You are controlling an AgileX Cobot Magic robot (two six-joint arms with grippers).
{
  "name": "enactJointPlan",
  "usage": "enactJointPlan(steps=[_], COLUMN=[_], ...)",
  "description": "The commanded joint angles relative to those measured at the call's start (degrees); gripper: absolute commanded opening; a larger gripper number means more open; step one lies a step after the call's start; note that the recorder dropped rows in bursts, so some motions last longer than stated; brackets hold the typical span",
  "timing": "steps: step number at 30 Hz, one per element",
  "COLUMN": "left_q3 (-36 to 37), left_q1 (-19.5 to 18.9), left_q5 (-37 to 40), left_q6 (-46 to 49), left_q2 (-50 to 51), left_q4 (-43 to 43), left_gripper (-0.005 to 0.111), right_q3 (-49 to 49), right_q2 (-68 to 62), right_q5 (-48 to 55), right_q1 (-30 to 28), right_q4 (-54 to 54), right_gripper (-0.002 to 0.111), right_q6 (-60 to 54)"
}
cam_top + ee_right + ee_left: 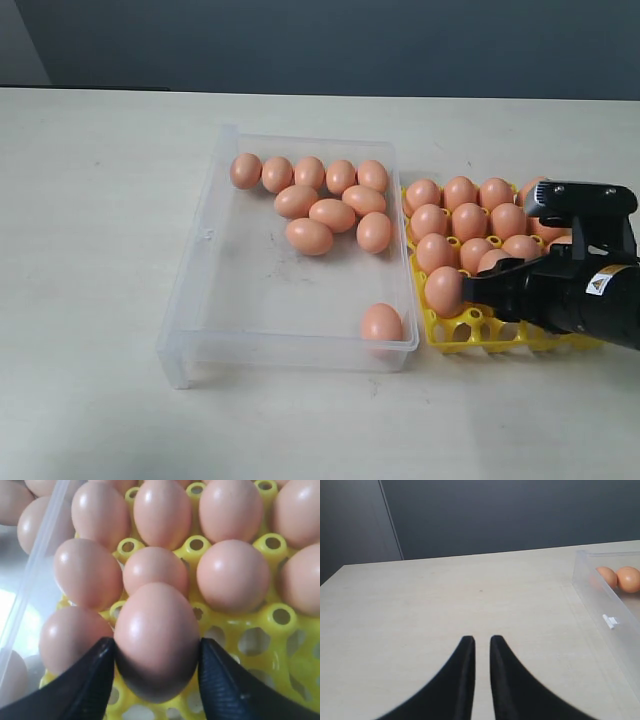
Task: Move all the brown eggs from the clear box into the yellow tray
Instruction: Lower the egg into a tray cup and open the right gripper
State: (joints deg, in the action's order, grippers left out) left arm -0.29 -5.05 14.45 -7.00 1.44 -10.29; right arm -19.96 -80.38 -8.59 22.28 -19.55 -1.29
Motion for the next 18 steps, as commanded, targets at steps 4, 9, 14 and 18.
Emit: enactJointPlan(steps=[4,9,14,18], left_q3=[0.29,0.29,0.29,0.29], left_q1=[0.03,0.03,0.03,0.03], left_q5=[-0.71,-0.71,-0.71,-0.71], left_q6=[-0.05,-0.05,-0.05,-0.05], left_q2=[0.05,0.05,0.05,0.05], left_q4=[0.13,0.13,0.13,0.13], left_gripper=[0.012,0.012,0.012,0.012], right_q3=[0.20,0.20,0.20,0.20], right_q2=[-0.03,-0.03,-0.03,0.20], right_q5=[0.71,0.35,1.17,0.55], right_q1=[-0.26,-0.26,-0.26,-0.26], right_q4=[2.53,2.53,2.53,2.53], right_gripper=[0.029,0.059,0.065,0.065], right_q6=[-0.15,-0.15,-0.15,-0.26])
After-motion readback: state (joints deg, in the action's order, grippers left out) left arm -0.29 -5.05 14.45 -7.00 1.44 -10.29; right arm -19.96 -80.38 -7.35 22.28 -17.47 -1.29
